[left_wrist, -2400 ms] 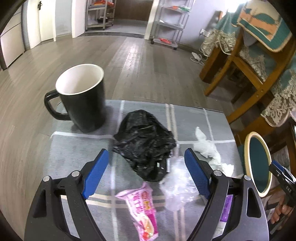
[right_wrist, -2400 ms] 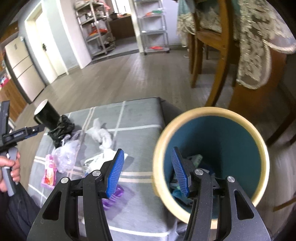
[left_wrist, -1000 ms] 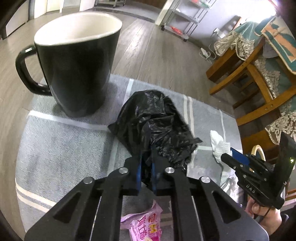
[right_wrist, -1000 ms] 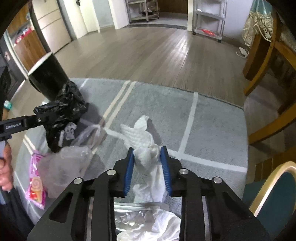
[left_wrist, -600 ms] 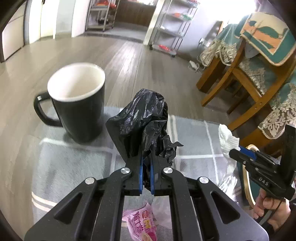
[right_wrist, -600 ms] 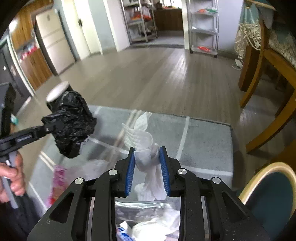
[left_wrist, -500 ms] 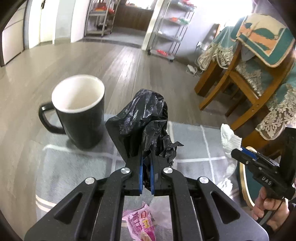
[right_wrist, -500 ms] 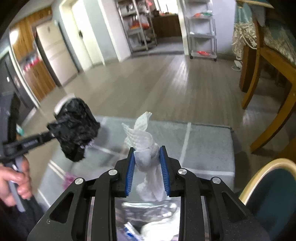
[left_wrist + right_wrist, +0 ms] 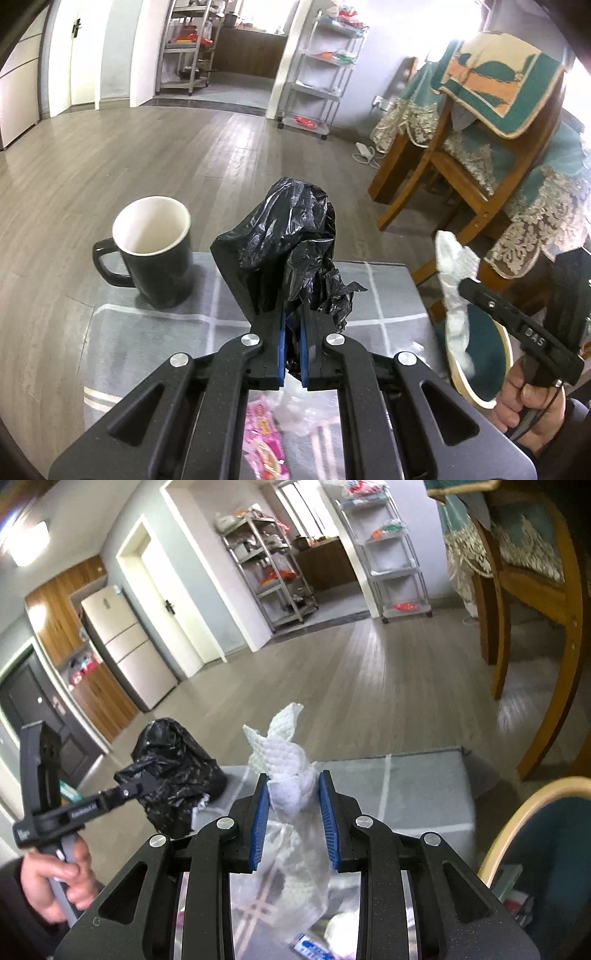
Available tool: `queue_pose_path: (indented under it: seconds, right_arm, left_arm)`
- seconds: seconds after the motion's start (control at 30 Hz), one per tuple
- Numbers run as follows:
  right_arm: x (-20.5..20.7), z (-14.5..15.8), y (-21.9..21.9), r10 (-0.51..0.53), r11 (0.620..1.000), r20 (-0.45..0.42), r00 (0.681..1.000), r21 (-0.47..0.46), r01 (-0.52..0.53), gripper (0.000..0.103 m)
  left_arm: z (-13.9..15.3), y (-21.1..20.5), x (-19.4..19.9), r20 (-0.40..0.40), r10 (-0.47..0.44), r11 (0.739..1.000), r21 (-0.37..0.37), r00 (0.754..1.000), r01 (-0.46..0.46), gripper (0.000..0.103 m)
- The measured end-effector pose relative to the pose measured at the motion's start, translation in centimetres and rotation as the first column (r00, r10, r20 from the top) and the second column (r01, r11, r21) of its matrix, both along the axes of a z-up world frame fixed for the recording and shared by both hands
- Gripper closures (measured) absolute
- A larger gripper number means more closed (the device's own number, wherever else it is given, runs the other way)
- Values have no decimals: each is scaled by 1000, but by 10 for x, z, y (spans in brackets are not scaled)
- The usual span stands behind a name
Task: Collect trash
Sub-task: 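Lift the black bag and tissue and carry them over the teal bin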
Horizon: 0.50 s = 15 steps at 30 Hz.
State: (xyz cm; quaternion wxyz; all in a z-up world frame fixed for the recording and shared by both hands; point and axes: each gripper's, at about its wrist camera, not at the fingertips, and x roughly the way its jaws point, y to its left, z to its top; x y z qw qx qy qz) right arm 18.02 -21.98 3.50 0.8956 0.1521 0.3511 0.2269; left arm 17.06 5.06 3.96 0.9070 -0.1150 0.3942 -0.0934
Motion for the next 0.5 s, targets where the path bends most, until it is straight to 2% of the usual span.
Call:
queue_pose_path:
  seconds: [0.17, 0.5]
  right_arm:
    - [0, -4, -6, -24, 1000, -39, 999, -19, 24, 75]
    - [-25, -3, -35, -108, 992, -50, 993, -64, 105, 75]
  left_arm:
    - [-2, -21, -6, -8, -27, 1000, -8, 1000, 27, 98]
    - [-3, -60, -9, -15, -100, 995, -18, 995, 100, 98]
